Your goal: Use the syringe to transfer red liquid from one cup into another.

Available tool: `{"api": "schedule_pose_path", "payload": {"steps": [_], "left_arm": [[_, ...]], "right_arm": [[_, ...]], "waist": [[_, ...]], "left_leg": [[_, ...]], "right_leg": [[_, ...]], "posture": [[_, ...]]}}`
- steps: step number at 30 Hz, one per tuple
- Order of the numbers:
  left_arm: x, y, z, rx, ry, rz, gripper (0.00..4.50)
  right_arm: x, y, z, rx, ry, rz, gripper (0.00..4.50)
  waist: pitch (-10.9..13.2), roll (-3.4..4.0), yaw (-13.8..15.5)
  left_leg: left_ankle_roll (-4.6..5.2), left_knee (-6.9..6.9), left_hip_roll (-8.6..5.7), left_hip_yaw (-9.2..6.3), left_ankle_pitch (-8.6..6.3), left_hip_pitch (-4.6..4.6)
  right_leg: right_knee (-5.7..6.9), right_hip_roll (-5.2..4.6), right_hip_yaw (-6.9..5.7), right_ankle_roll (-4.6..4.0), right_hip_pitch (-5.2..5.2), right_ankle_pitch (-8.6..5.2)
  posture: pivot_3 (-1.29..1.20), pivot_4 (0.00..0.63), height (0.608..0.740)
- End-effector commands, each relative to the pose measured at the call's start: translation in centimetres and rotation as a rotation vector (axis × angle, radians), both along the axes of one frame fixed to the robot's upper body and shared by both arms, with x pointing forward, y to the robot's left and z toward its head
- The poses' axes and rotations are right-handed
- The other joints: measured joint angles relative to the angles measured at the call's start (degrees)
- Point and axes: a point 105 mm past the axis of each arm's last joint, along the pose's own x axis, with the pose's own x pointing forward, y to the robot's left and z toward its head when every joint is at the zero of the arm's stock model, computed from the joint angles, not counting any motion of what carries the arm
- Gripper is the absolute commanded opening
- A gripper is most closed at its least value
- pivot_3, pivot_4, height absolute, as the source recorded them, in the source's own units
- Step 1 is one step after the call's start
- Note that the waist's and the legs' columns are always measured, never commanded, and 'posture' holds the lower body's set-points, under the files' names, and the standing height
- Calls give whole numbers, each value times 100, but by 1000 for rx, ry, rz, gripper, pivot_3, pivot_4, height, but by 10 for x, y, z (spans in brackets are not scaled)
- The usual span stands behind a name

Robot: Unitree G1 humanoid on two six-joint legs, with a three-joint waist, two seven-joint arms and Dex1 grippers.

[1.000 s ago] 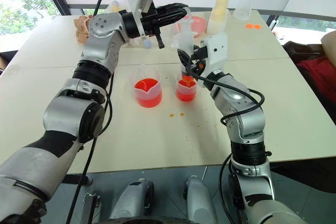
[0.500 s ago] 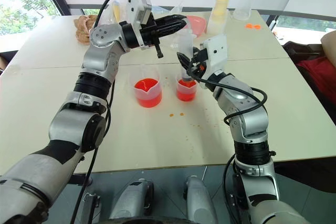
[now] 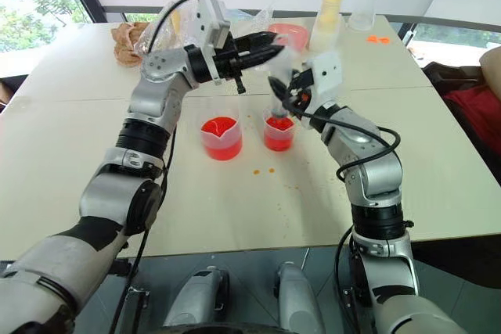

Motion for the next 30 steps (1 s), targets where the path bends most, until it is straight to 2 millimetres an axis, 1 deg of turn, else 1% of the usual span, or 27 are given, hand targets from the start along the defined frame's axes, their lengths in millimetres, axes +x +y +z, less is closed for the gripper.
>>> {"api": "schedule_pose_path", "payload": {"steps": [1,3,6,7,8,10,13,15,16,18,19,20,23,24,25,26,27,30], "left_arm": [[-1,5,16,-51,41,-3,2947],[-1,11,24,-79,40,12,2947],[1,36,57,-230,59,71,2947],[-1,45,65,-271,69,85,2947],[-4,51,67,-287,74,93,2947],[-15,58,61,-254,81,95,2947],[-32,60,41,-174,108,111,2947],[-51,60,27,-131,143,90,2947],[-62,61,12,-66,163,93,2947],[-77,63,-8,19,191,98,2947],[-83,68,-20,60,218,112,2947],[-88,72,-28,84,237,122,2947],[-104,82,-54,169,300,133,2947],[-115,85,-64,206,326,112,2947],[-123,87,-70,230,344,96,2947],[-131,89,-78,270,356,75,2947],[-137,89,-83,295,363,61,2947],[-142,92,-101,377,362,49,2947]], "right_arm": [[-17,1,52,37,-215,21,1403],[-18,1,53,39,-218,25,1403],[-19,0,57,28,-233,32,1403],[-19,-1,58,40,-231,38,1403],[-19,-2,61,63,-227,43,1403],[-18,-7,67,158,-200,61,1403],[-17,-20,80,325,-132,97,1403],[-13,-33,81,365,-56,104,1403],[-10,-45,75,334,9,84,1403],[-8,-61,68,297,97,62,1403],[-5,-73,57,258,195,33,1403],[-4,-81,49,237,263,14,1403],[-3,-109,16,196,513,-61,1403],[-4,-120,-3,160,609,-99,1403],[-6,-127,-16,136,671,-123,1403],[-10,-130,-31,120,742,-119,1403],[-13,-131,-40,113,785,-111,1403],[-18,-126,-63,130,913,-60,1403]], "waist": [[0,0,-12],[-1,2,-25],[0,2,-44],[0,2,-51],[0,3,-51],[0,3,-49],[-1,4,-22],[-1,4,10],[-1,4,22],[-1,4,22],[-1,4,32],[-1,5,20],[-1,4,-6],[-1,4,-22],[-1,4,-27],[-1,4,-35],[-1,4,-36],[-2,7,-41]], "left_leg": [[0,-1,0,1,0,1],[0,-3,0,0,0,3],[0,-2,2,-1,0,5],[0,-2,3,-1,0,5],[0,-2,3,-1,0,5],[0,-3,5,-2,0,4],[-1,-6,5,1,0,9],[-1,-3,4,1,1,8],[-1,-1,4,0,1,7],[-1,-2,3,0,1,3],[-1,-3,2,-1,0,3],[-1,-3,0,-1,0,3],[0,-6,-1,13,0,9],[1,-8,0,16,0,14],[1,-11,1,18,-1,16],[2,-11,3,18,-2,19],[3,-12,5,18,-2,21],[3,-10,6,25,-2,26]], "right_leg": [[0,0,0,0,0,0],[1,1,1,0,0,0],[3,3,3,0,0,0],[4,3,3,0,-1,0],[6,3,4,0,-2,0],[8,4,5,0,-4,0],[8,2,13,0,-1,0],[11,0,15,0,0,0],[11,-2,17,0,1,0],[1,-1,27,0,4,0],[-2,-1,35,-1,7,0],[-5,0,39,-1,8,0],[-8,7,54,-2,8,-1],[-6,10,59,-2,10,-1],[-6,14,62,-3,9,-1],[-6,18,64,-3,10,-2],[-6,22,64,-4,10,-2],[-6,26,72,-4,11,-2]], "posture": [[0,150,740],[0,150,740],[0,150,740],[0,150,740],[0,150,740],[0,150,740],[0,150,740],[0,150,740],[0,150,740],[0,150,740],[0,150,740],[0,150,740],[0,150,740],[0,150,740],[0,150,740],[0,150,740],[0,150,740],[0,150,740]]}}
